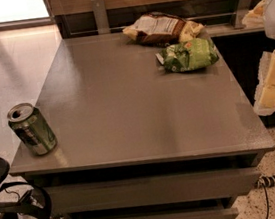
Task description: Move brown chip bag near green can
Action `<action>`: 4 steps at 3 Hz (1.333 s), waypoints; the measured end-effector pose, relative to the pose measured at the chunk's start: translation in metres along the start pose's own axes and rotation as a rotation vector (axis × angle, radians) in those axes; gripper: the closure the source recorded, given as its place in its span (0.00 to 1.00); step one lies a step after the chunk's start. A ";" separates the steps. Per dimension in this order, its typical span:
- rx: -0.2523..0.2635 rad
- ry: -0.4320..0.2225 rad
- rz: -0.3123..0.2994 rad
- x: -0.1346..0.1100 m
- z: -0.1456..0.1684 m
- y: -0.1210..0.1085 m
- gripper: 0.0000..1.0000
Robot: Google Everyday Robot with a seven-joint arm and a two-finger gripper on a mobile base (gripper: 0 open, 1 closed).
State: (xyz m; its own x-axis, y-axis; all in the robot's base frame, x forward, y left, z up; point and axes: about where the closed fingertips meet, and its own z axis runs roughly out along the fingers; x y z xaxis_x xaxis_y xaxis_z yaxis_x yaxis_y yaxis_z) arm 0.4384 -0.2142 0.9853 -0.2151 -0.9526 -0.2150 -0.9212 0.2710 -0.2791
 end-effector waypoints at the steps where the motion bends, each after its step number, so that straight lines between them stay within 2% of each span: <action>1: 0.000 0.000 0.000 0.000 0.000 0.000 0.00; 2: 0.036 0.043 0.014 -0.005 0.003 -0.020 0.00; 3: 0.170 0.087 0.087 -0.011 0.004 -0.090 0.00; 4: 0.296 0.043 0.193 -0.003 -0.002 -0.146 0.00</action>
Offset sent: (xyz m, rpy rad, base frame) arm 0.0844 -0.0044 0.0148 -0.1830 -0.0661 -0.1408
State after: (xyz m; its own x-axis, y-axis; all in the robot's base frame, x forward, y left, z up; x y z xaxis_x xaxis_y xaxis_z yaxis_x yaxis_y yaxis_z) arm 0.5730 -0.2510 1.0289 -0.3958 -0.8830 -0.2524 -0.7297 0.4693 -0.4973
